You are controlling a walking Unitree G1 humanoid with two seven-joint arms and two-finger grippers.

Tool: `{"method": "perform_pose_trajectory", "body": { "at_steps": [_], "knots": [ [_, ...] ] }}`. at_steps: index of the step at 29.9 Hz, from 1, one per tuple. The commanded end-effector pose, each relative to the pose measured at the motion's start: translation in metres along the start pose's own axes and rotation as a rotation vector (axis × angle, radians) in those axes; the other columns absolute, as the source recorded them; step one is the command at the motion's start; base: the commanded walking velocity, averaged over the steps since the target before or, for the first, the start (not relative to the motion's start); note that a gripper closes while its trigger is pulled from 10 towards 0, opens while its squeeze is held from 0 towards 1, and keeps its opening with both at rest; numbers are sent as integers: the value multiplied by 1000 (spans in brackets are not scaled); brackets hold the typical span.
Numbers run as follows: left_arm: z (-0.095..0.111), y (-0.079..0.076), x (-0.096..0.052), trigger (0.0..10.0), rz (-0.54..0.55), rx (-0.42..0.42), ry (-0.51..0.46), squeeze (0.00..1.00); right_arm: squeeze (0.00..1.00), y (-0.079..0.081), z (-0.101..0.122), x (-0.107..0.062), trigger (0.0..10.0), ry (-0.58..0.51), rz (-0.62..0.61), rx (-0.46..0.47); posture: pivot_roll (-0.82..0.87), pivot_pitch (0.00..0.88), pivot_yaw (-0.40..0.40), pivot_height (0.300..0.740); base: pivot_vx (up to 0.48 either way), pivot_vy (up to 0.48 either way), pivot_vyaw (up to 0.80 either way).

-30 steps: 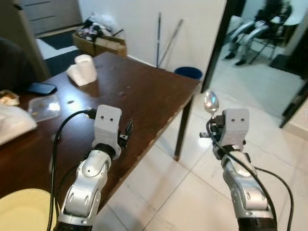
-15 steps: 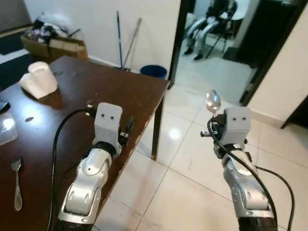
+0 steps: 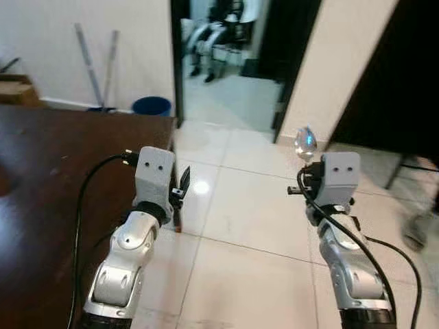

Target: Setting the table

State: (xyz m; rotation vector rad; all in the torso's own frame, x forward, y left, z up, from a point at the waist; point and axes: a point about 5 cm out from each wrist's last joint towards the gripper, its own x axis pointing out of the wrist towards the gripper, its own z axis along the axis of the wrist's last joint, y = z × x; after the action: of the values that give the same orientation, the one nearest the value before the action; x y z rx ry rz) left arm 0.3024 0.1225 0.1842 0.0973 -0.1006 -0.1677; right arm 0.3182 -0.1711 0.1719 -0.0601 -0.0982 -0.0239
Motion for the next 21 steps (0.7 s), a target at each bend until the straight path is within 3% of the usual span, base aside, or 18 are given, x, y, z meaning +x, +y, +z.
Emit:
{"method": "perform_pose_trajectory", "body": {
  "at_steps": [1, 21],
  "knots": [
    [-6, 2, -1, 10000, 5, 6, 28, 0, 0, 2, -2, -1, 10000, 10, 7, 6, -3, 0, 68, 740, 0, 0, -788],
    [-5, 2, 0, 10000, 5, 8, 27, 0, 0, 3, -3, -1, 10000, 9, 8, 10, 0, 0, 71, 740, 0, 0, -791]
  ]
}}
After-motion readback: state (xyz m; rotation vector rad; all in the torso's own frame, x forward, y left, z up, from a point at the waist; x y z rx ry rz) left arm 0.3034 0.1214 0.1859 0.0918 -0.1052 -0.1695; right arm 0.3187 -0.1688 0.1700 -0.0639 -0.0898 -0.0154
